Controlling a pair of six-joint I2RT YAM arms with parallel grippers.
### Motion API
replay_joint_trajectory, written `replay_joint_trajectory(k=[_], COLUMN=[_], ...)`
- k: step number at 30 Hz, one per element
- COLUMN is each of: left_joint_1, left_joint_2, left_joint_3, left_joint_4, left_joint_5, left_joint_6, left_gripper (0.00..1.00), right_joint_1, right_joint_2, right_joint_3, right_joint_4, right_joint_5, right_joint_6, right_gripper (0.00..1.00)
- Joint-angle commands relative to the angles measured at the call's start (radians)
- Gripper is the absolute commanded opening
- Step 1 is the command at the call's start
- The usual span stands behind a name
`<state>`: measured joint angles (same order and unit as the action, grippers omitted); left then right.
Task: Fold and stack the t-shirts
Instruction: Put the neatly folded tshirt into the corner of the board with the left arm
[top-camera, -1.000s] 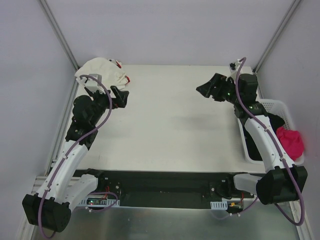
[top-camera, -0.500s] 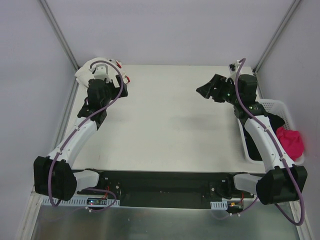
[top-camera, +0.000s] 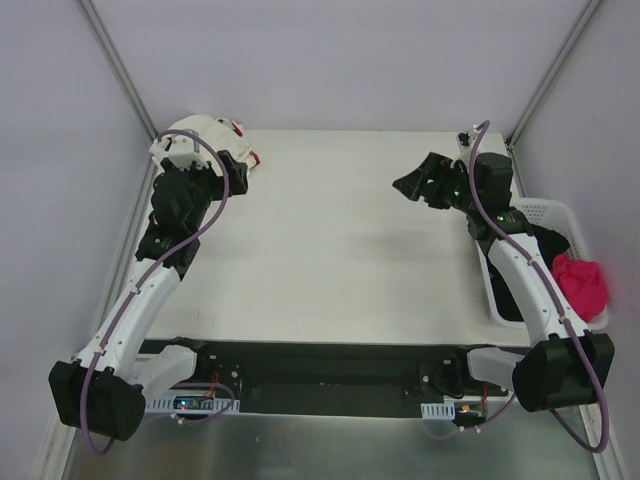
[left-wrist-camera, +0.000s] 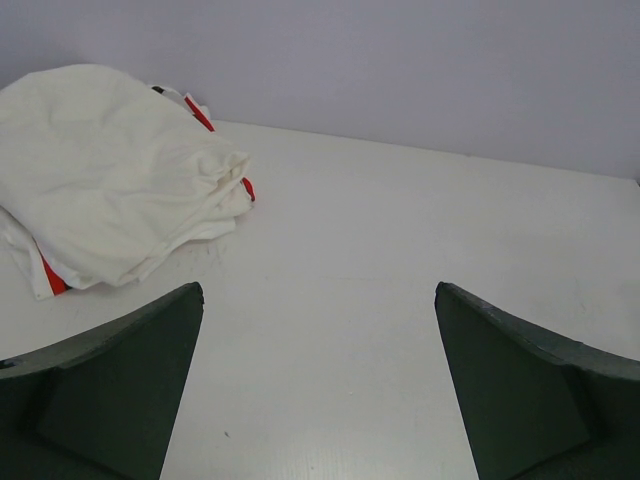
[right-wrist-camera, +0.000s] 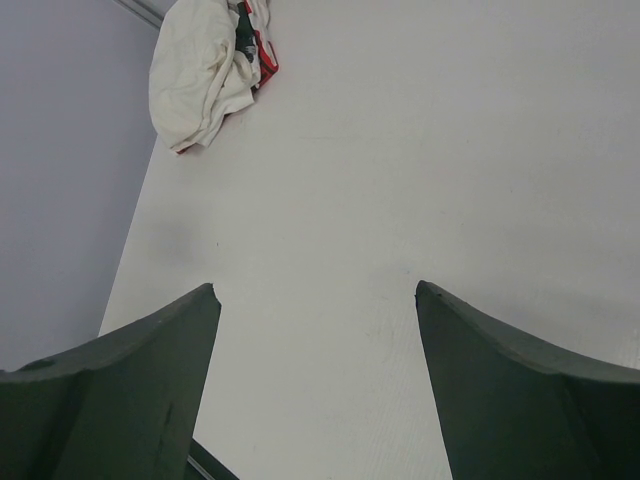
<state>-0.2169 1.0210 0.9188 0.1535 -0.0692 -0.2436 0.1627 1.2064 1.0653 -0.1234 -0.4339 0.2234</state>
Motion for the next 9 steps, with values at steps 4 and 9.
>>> replay_joint_trajectory(k=[4,9], left_joint_1=[-0.009,-0.009], left_joint_2=[-0.041,-0.042], left_joint_3=[-0.043,-0.054], left_joint_4=[0.021,0.020], left_joint_5=[0.017,0.035], left_joint_6=[-0.016,-0.023], left_gripper=[0.99,0.99], right_joint_1=[0.005,0.005], right_joint_2=[-0.047,-0.057], right_joint_3=[-0.027,-0.041], right_joint_4=[0.059,0.061], right_joint_5=[0.001,0.020], right_joint_6=[0.008,0.007], right_gripper=[0.80,0.81])
